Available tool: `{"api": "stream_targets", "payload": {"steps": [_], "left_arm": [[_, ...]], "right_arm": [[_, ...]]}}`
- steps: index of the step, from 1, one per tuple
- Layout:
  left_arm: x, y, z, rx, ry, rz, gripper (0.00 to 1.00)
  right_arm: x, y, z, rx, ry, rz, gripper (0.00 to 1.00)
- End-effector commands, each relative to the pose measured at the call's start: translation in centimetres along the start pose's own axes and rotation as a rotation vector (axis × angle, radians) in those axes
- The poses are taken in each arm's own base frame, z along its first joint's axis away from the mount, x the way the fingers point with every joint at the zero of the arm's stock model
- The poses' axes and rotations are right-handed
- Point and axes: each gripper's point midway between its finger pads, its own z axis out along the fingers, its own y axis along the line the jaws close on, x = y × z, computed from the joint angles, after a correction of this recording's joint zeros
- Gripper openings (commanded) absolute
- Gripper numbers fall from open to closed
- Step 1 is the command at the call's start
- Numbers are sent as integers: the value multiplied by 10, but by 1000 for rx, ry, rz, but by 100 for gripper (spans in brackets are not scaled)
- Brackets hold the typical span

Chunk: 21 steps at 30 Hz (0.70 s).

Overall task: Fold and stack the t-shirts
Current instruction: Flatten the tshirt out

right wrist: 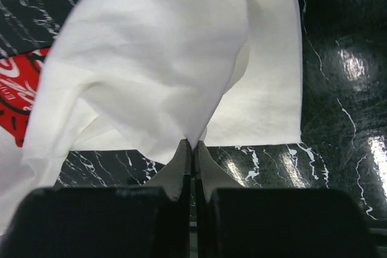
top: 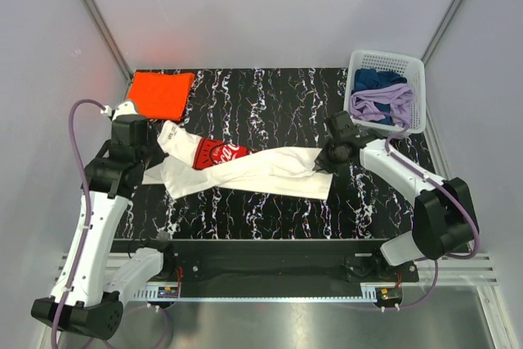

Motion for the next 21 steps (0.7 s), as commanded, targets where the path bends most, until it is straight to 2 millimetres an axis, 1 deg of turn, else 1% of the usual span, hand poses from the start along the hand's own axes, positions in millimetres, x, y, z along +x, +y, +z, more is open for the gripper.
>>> {"api": "stream_targets", "payload": {"steps": [1,2,3,5,6,8,9,10,11,12,13,14,15,16,17,18,19,20,21], "left_arm": [[-39,-11,-24,46,-120,-44,0],[-47,-15,-30,66,-142,-61,0],[-51,-17,-35,77,-155,-70,0],[-60,-21,-43,95,-175,-85,0],[-70,-23,-53,111,-203,-95,0],[-82,-23,-64,114,-240,-104,0],[-88,-23,-70,117,-260,-108,0],[-102,-23,-83,125,-306,-122,0],[-109,-23,-90,128,-331,-125,0],[-122,-24,-104,143,-374,-137,0],[-128,-23,-110,143,-397,-143,0],[-134,-24,-116,147,-416,-149,0],[-140,-24,-122,154,-435,-155,0],[-149,-25,-132,164,-466,-169,0],[-153,-26,-135,168,-475,-174,0],[-158,-27,-139,174,-490,-182,0],[-163,-28,-145,183,-508,-190,0],[-174,-31,-155,206,-547,-202,0],[-181,-32,-162,217,-570,-210,0]], "right_arm": [[-29,12,-33,11,-104,-144,0],[-32,16,-39,1,-114,-178,0],[-40,26,-49,-24,-144,-192,0],[-46,29,-59,-25,-164,-222,0],[-53,37,-67,-39,-186,-231,0],[-59,39,-75,-29,-202,-260,0],[-67,47,-85,-45,-224,-265,0],[-75,44,-88,-34,-233,-251,0],[-81,45,-93,-40,-242,-249,0],[-88,51,-102,-71,-249,-237,0],[-94,53,-107,-83,-256,-227,0],[-106,51,-114,-88,-273,-208,0],[-115,60,-126,-122,-290,-201,0],[-120,62,-132,-128,-296,-197,0],[-129,62,-139,-130,-312,-195,0],[-141,74,-154,-157,-350,-201,0],[-145,76,-162,-155,-358,-206,0],[-151,81,-170,-163,-375,-218,0],[-160,93,-188,-192,-410,-225,0]]}}
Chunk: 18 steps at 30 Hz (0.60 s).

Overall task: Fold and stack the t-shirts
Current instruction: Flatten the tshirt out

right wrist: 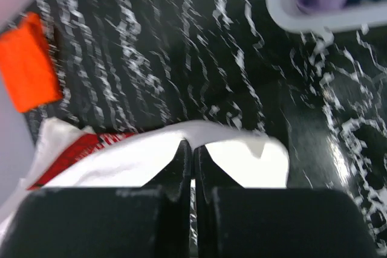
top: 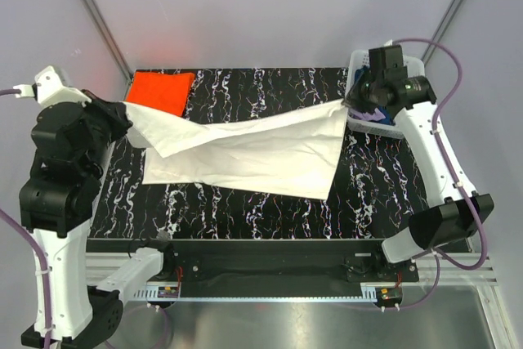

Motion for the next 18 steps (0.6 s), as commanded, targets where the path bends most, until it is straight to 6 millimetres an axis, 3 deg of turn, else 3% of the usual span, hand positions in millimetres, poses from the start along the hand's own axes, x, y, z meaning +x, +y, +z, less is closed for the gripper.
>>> {"api": "stream_targets", "payload": {"steps": [1,2,4,7,11,13,14,15,17,18], "left_arm": [[-48,-18,-7,46,-153,-41,0],[-70,-27,-17,88,-219,-58,0],[-93,-40,-25,142,-285,-63,0],[-141,-58,-57,229,-427,-76,0],[-198,-67,-114,319,-636,-75,0],[-226,-66,-156,363,-758,-100,0],[-234,-64,-171,377,-801,-93,0],[-245,-61,-195,398,-858,-108,0],[-257,-57,-225,434,-932,-122,0],[-261,-55,-238,452,-959,-132,0]], "right_arm": [[-38,29,-34,-71,-87,-63,0],[-46,35,-40,-87,-106,-75,0],[-66,54,-60,-143,-160,-80,0],[-89,76,-92,-222,-228,-92,0],[-108,103,-151,-369,-332,-100,0],[-112,109,-183,-436,-392,-101,0],[-111,110,-194,-463,-404,-104,0],[-112,112,-222,-514,-458,-105,0],[-107,112,-245,-567,-484,-117,0],[-104,111,-274,-619,-534,-127,0]]}}
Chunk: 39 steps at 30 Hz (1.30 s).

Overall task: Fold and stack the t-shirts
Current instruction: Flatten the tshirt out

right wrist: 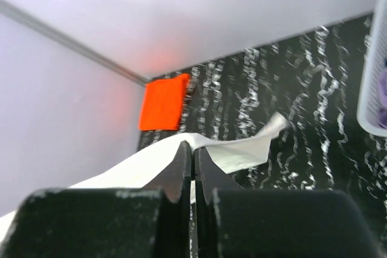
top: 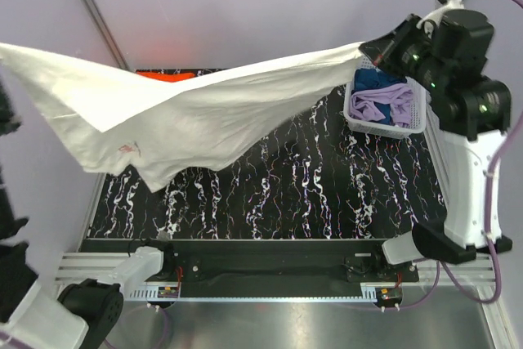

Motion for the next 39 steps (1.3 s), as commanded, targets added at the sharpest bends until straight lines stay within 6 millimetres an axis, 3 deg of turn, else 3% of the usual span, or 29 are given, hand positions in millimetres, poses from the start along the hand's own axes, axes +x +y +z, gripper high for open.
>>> {"api": "stream_targets", "payload": {"steps": [1,2,5,6,9,12,15,17,19,21,22,23,24,25,26,28,29,30,32,33,34,35,36,37,38,39], "left_arm": [[-99,-24,-39,124,-295,-54,0],[-113,-27,-50,152,-333,-83,0],[-134,-30,-67,200,-377,-139,0],[-142,-30,-76,225,-390,-165,0],[-166,-34,-97,302,-450,-219,0],[-193,-35,-118,349,-522,-251,0],[-209,-33,-127,366,-581,-259,0],[-207,-30,-117,354,-575,-275,0],[-185,-35,-90,340,-522,-264,0],[-160,-37,-67,314,-466,-232,0],[-127,-38,-41,279,-395,-186,0],[-104,-39,-22,255,-347,-164,0],[-83,-37,-7,227,-313,-144,0],[-38,-35,16,199,-226,-101,0],[-10,-33,29,179,-176,-79,0],[31,-25,46,138,-128,-45,0],[192,40,75,-98,79,108,0],[243,71,73,-169,156,162,0],[298,106,77,-237,227,136,0],[313,138,80,-306,237,145,0],[350,165,70,-348,304,157,0],[388,189,74,-391,356,159,0],[405,216,73,-450,384,181,0],[424,230,75,-469,416,190,0],[462,248,73,-489,494,225,0],[470,274,76,-538,504,246,0]], "right_arm": [[-36,48,-80,-216,-178,-66,0],[-38,59,-106,-276,-207,-88,0],[-43,67,-139,-327,-268,-124,0],[-49,75,-163,-370,-323,-137,0],[-52,87,-201,-450,-381,-151,0],[-49,95,-223,-505,-393,-144,0],[-46,96,-231,-532,-406,-128,0],[-43,93,-217,-522,-379,-97,0],[-42,93,-201,-524,-359,-72,0],[-39,82,-165,-469,-324,-36,0],[-37,78,-150,-449,-312,-20,0],[-29,63,-116,-388,-277,3,0],[-29,60,-101,-375,-277,13,0],[-27,55,-86,-360,-270,13,0],[-10,36,-48,-303,-219,23,0],[-3,24,-12,-278,-207,29,0],[47,-28,94,-185,-122,24,0],[68,-49,131,-148,-88,25,0],[88,-67,167,-127,-56,15,0],[112,-87,202,-91,0,17,0],[111,-90,219,-101,-16,8,0],[120,-98,237,-91,1,-14,0],[140,-114,271,-71,42,-7,0],[145,-118,288,-78,45,-8,0],[136,-108,303,-123,31,-27,0],[167,-134,334,-87,88,-19,0]]}}
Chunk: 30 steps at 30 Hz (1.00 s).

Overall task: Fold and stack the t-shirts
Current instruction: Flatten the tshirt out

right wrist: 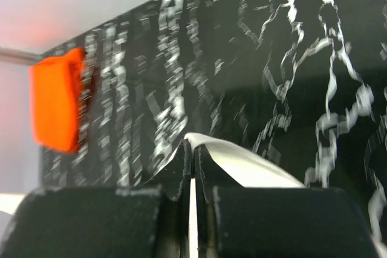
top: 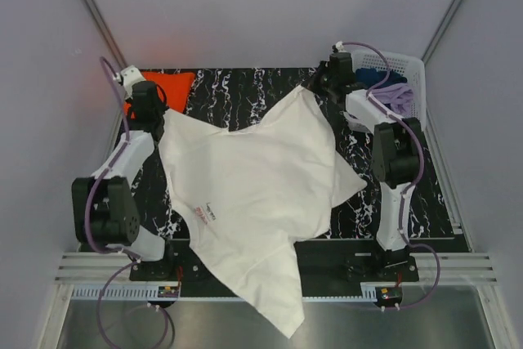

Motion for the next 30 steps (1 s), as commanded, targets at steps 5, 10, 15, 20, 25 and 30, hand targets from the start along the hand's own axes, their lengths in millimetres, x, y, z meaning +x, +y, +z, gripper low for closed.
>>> {"api": "stream_targets", "payload": {"steps": [5,10,15,20,25,30], "left_arm": [[-25,14,83,-48,-65,-62,0],[-45,15,85,-40,-108,-44,0],[-84,0,77,16,-157,-22,0],[-129,-6,50,34,-234,-9,0],[-141,-2,27,30,-255,6,0],[-178,-5,-15,65,-325,-40,0]], "right_arm": [[-37,13,96,-111,-70,-113,0],[-53,16,114,-103,-93,-129,0],[-76,32,106,-130,-152,-130,0],[-89,39,91,-142,-187,-161,0],[-92,35,87,-145,-178,-161,0],[-110,52,63,-157,-184,-153,0]]}}
